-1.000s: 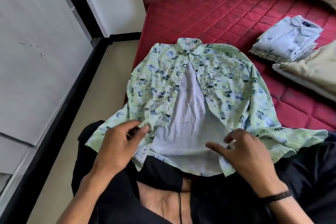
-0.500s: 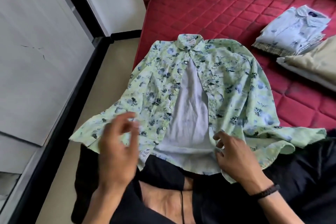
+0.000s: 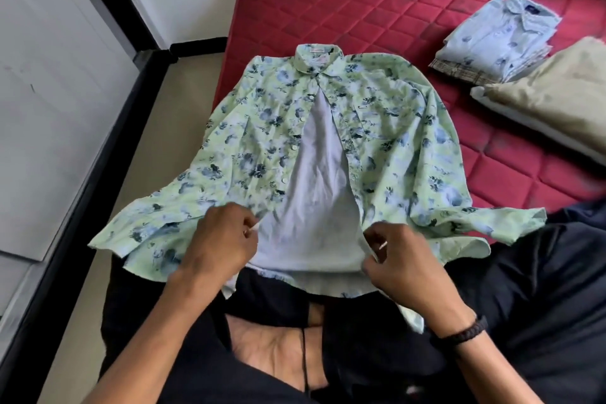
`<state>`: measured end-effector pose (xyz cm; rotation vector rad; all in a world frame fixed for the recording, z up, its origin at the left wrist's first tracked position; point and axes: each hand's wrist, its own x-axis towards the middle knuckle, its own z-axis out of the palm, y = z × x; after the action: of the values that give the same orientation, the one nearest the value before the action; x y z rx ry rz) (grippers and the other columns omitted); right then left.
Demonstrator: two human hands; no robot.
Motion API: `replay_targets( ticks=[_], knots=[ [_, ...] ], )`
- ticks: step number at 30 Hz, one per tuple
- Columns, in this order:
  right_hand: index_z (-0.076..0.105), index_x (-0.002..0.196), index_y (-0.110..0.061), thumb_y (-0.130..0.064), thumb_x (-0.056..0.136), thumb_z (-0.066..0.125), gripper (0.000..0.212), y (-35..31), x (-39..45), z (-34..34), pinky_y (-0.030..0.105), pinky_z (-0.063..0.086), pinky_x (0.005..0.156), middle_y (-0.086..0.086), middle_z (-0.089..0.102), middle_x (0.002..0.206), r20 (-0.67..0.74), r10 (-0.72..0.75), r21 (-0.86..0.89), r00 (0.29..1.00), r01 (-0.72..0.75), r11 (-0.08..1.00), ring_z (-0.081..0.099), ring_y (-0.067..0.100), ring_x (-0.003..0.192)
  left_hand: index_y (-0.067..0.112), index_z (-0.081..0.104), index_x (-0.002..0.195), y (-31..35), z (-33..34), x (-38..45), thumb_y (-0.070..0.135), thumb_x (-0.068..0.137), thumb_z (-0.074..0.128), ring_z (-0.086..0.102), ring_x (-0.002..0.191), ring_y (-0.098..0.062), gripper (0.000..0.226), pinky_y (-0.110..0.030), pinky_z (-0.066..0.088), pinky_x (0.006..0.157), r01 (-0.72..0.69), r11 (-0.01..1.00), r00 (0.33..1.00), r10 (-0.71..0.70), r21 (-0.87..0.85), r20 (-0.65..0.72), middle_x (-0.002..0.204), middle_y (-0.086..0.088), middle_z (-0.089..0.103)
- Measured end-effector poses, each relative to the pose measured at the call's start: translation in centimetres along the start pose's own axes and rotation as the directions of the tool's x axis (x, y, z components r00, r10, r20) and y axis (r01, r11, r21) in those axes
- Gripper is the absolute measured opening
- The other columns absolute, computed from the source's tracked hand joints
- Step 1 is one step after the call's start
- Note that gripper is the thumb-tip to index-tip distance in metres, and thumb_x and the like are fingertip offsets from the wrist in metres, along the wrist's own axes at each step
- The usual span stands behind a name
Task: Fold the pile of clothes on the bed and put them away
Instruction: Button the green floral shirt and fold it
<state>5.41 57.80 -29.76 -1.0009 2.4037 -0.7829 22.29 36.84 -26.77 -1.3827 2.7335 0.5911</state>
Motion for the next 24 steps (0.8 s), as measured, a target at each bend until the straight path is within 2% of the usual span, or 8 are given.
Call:
replay_targets(
  ticks=[2,5,8,11,14,18,20,24],
  knots=[
    [0.066,0.081,-0.012,-0.013,0.075,0.07,0.007,-1.7,-0.7,-0.8,0.038,0.05,0.064,0.006,0.063,0.068,-0.08,-0.04,0.099,0.996,0.048,0.994,0.06,0.023,0.067,0.021,0.079,0.089,0.9,-1.5,-1.4,0.018,0.088,0.079,0.068,0.065,-0.001,0.004,-0.027,0.061,0.067,-0.06,0.974,0.987,0.026,-0.218,-0.157,0.073,0.013,0.073],
    [0.072,0.083,-0.012,-0.019,0.081,0.077,0.009,-3.4,-1.1,0.4,0.036,0.052,0.064,0.003,0.067,0.068,-0.139,-0.023,0.188,0.99,0.049,0.981,0.063,0.018,0.066,0.025,0.076,0.083,2.8,-0.8,-2.8,0.023,0.084,0.083,0.067,0.059,0.002,0.007,-0.021,0.057,0.058,-0.147,0.942,0.963,0.067,-0.301,-0.261,0.066,0.016,0.07],
    [0.072,0.078,-0.017,-0.023,0.082,0.079,0.009,-2.8,-0.4,3.9,0.035,0.052,0.067,-0.005,0.067,0.065,-0.091,0.063,0.169,0.994,-0.047,0.984,0.065,0.018,0.069,0.023,0.069,0.074,3.0,3.9,-2.6,0.022,0.079,0.087,0.063,0.055,0.0,0.018,-0.024,0.055,0.055,-0.096,0.924,0.987,0.04,-0.371,-0.154,0.061,0.014,0.067],
    [0.076,0.084,-0.018,-0.017,0.085,0.077,0.001,-0.8,0.3,6.1,0.025,0.05,0.065,-0.007,0.071,0.065,0.09,0.195,0.261,0.977,-0.212,0.942,0.068,0.01,0.066,0.022,0.07,0.072,2.3,7.5,-2.1,0.028,0.075,0.092,0.063,0.058,0.001,0.023,-0.022,0.054,0.056,-0.019,0.939,1.0,0.013,-0.343,-0.021,0.062,0.013,0.066],
    [0.076,0.093,-0.011,-0.005,0.085,0.077,0.01,0.7,0.8,6.2,0.03,0.056,0.063,0.001,0.076,0.072,0.25,0.273,0.509,0.929,-0.366,0.779,0.065,0.01,0.056,0.02,0.074,0.071,1.7,8.3,-1.7,0.033,0.082,0.086,0.064,0.059,0.001,0.021,-0.022,0.054,0.057,-0.026,0.958,0.999,0.033,-0.286,0.02,0.063,0.014,0.068],
    [0.074,0.103,0.003,0.01,0.082,0.078,0.022,0.6,1.0,5.5,0.028,0.06,0.07,0.015,0.074,0.087,0.423,0.251,0.773,0.871,-0.491,0.401,0.067,0.021,0.073,0.013,0.077,0.075,1.0,8.6,-1.1,0.029,0.094,0.073,0.067,0.063,-0.009,0.025,-0.033,0.055,0.062,-0.066,0.974,0.993,0.085,-0.216,0.08,0.069,0.002,0.073],
    [0.073,0.104,0.004,0.011,0.081,0.077,0.024,0.8,1.1,5.6,0.034,0.06,0.08,0.019,0.073,0.091,0.46,0.235,0.8,0.856,-0.515,0.308,0.068,0.026,0.08,0.019,0.08,0.084,0.8,8.6,-1.2,0.022,0.088,0.078,0.071,0.074,-0.009,0.005,-0.028,0.058,0.068,-0.071,0.979,0.989,0.094,-0.192,0.114,0.079,0.006,0.076],
    [0.072,0.106,0.005,0.008,0.073,0.078,0.034,0.8,1.1,5.5,0.034,0.061,0.083,0.023,0.068,0.095,0.494,0.211,0.825,0.844,-0.531,0.193,0.067,0.028,0.081,0.028,0.077,0.088,1.4,8.7,-1.7,0.025,0.083,0.076,0.073,0.083,-0.015,0.006,-0.033,0.061,0.073,-0.052,0.993,0.995,0.06,-0.103,0.076,0.085,0.009,0.076]
  ],
)
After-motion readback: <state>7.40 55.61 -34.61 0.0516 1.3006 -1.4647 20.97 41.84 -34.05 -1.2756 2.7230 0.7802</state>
